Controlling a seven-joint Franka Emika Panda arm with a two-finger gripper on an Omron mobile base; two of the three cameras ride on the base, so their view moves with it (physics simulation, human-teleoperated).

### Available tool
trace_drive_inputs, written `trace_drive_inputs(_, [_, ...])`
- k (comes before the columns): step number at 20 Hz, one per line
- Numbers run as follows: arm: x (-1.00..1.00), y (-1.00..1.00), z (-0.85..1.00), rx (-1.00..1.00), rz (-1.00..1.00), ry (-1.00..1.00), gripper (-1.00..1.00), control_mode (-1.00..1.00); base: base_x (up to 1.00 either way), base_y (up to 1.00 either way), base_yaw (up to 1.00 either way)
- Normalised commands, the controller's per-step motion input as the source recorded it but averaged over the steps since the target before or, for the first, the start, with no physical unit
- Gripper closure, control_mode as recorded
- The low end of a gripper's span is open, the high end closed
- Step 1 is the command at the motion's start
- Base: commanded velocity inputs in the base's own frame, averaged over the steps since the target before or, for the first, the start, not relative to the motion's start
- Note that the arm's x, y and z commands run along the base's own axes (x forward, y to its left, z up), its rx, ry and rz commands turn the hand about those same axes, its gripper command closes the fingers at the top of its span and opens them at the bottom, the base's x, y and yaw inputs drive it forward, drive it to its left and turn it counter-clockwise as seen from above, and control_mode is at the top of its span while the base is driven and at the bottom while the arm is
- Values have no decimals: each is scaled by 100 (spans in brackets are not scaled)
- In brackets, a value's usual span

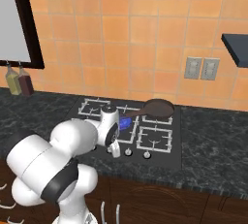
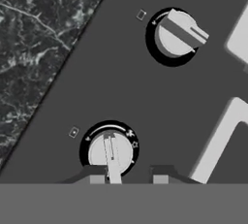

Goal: Turn off the center burner of the stove.

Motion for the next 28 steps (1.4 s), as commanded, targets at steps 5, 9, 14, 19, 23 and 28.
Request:
trace_drive_inputs(5, [-50, 1, -28, 15, -29, 4, 100, -100, 0, 0, 0])
trace_drive_inputs(9, [-25, 13, -17, 19, -34, 17, 100, -100, 0, 0, 0])
trace_drive_inputs(14, [-2, 26, -25, 16, -30, 17, 100, -100, 0, 0, 0])
trace_drive_inputs(19, [-18, 20, -30, 16, -34, 14, 100, -100, 0, 0, 0])
trace_drive_inputs(23, [-30, 36, -45, 7, -40, 6, 100, -100, 0, 0, 0])
trace_drive_inputs(28, [-31, 46, -52, 0, -45, 10, 100, -100, 0, 0, 0])
